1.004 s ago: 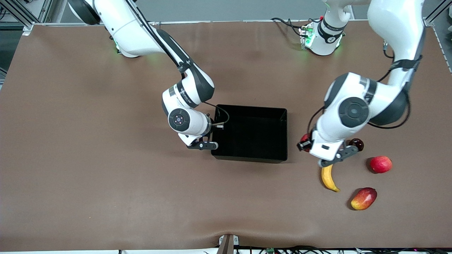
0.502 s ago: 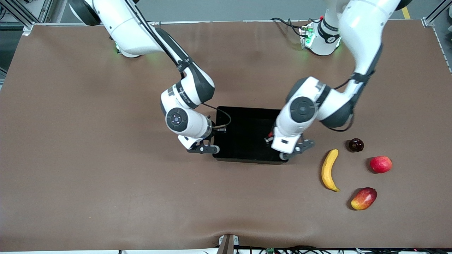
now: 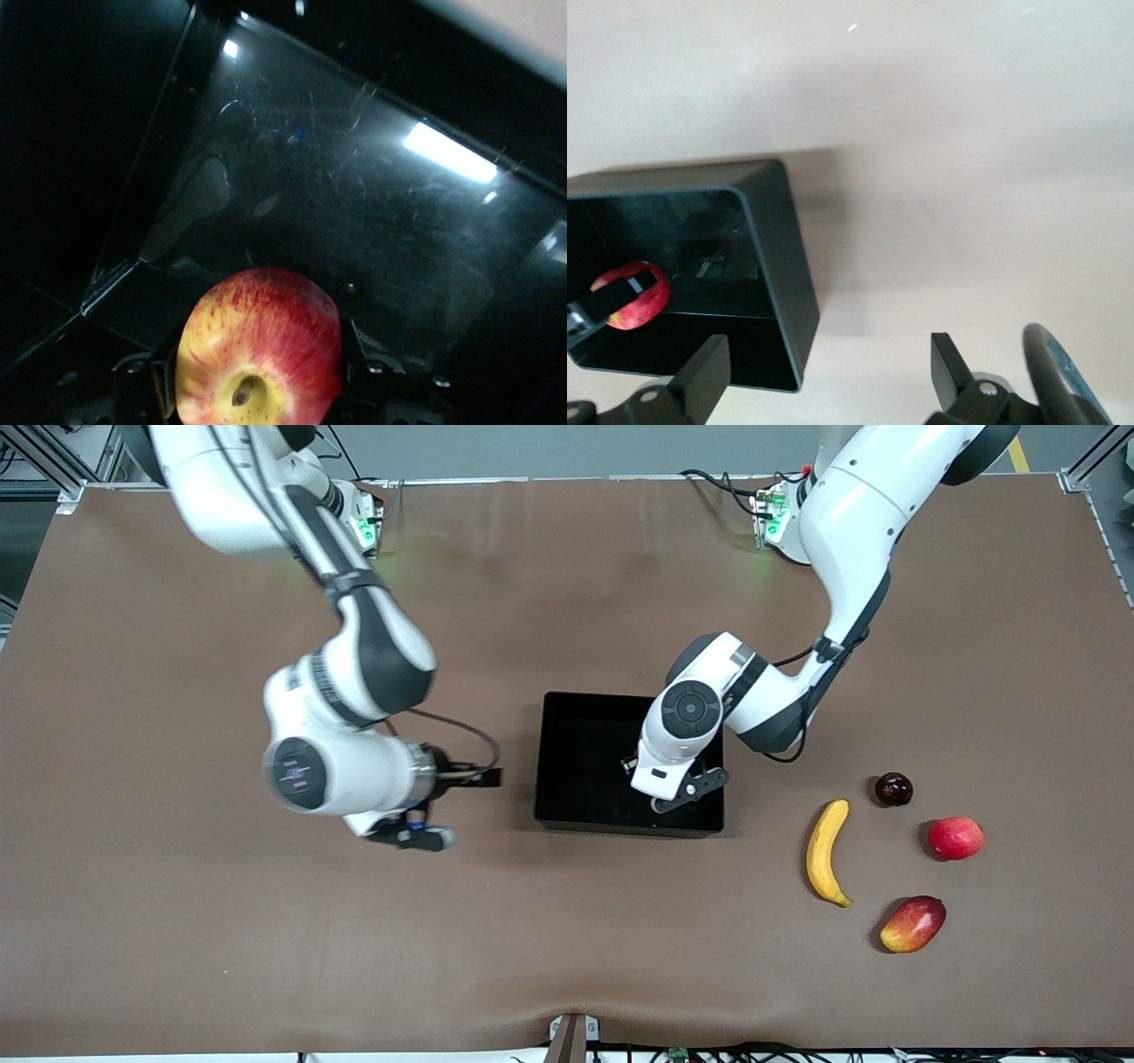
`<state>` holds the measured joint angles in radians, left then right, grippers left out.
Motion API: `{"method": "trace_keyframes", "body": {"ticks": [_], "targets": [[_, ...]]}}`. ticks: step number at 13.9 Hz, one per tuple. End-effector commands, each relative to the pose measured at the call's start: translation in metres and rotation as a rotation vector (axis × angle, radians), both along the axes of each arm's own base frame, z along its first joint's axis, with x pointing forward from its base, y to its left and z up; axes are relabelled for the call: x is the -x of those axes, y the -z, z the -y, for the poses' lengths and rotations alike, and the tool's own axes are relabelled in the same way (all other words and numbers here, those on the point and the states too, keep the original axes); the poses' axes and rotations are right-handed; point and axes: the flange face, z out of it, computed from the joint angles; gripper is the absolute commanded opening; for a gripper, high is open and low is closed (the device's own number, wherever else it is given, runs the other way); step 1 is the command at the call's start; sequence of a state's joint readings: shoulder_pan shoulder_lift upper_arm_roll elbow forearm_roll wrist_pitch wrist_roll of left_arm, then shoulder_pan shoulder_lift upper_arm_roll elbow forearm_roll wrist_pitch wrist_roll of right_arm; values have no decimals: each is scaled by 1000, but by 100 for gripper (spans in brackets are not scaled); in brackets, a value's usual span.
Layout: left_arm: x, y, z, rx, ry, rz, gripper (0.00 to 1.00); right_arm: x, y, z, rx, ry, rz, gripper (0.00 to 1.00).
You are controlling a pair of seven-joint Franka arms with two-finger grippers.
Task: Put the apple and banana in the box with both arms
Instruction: 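Release the box with the right gripper while the left gripper lowers the apple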
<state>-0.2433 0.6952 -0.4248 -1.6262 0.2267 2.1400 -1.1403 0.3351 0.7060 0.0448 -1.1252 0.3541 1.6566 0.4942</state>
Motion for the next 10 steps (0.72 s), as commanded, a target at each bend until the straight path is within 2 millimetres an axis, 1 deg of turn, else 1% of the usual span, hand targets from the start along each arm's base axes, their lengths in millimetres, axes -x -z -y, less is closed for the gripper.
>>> {"method": "trace_keyframes", "body": {"ticks": [1,2,3,4,5,6,7,8,10], "targets": [[19,18,-4,-32,39,20,0,-8,-50,52,-12,41,2,100],[22,21,-6,-47,52,21,0,-10,-70,77,-11,68,8,100],[23,22,-5,-49,57,21,0,-7,-85,97,15,77,8,100],[24,23,-4,-49,58,20,0,-5,-98,118,74,76,24,100],[24,24,-4,-50,60,19,0,-4,-115,135,124,45,69,100],[27,27,-4,-57,67,10,0,0,-140,150,153,-26,136,100],[31,30,-6,-64,70,1,0,4,-158,163,185,-120,194,100],[32,31,-6,-67,74,-3,0,3,-166,182,194,-200,223,100],[32,31,-6,-69,72,-4,0,13,-190,232,158,-284,231,100]]}}
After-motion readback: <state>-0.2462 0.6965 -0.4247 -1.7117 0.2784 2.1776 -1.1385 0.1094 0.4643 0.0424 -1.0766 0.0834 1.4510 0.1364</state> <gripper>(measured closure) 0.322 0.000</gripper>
